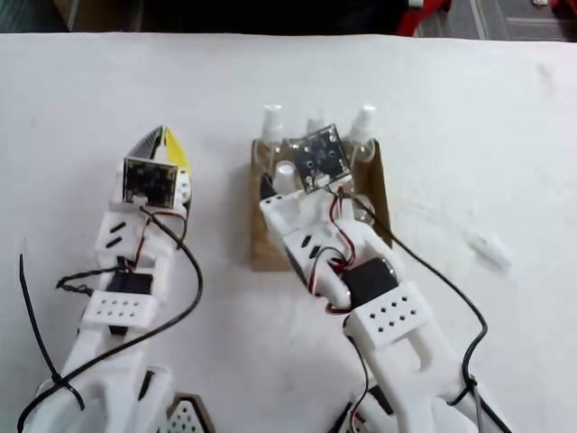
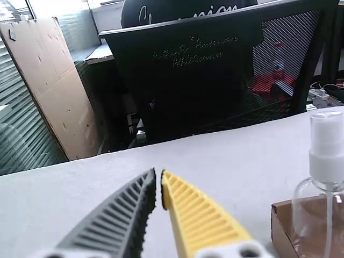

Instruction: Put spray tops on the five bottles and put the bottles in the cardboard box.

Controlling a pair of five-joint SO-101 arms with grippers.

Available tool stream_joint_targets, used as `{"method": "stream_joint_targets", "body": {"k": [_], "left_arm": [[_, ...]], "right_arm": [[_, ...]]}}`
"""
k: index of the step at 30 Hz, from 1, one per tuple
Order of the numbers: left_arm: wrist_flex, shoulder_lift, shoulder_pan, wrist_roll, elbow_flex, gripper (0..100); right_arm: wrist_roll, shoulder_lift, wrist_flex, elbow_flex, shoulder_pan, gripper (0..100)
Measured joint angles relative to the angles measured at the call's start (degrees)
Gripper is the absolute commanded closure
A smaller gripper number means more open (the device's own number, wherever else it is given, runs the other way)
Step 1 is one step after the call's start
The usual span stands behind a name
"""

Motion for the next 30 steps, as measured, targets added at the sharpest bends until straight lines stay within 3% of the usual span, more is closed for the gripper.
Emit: {"method": "stream_joint_targets", "body": {"k": [11, 14, 24, 30], "left_arm": [[0.0, 0.0, 0.0, 0.0, 0.0, 98], [0.0, 0.0, 0.0, 0.0, 0.0, 98], [0.0, 0.0, 0.0, 0.0, 0.0, 98], [0.0, 0.0, 0.0, 0.0, 0.0, 98]], "right_arm": [[0.0, -10.1, 5.7, 0.0, -0.8, 84.3], [0.0, -15.6, 7.1, 0.0, 1.9, 84.3], [-0.6, -31.5, 19.1, -1.8, 27.3, 84.3], [-12.2, -26.9, 19.3, -2.0, 41.7, 84.4]]}}
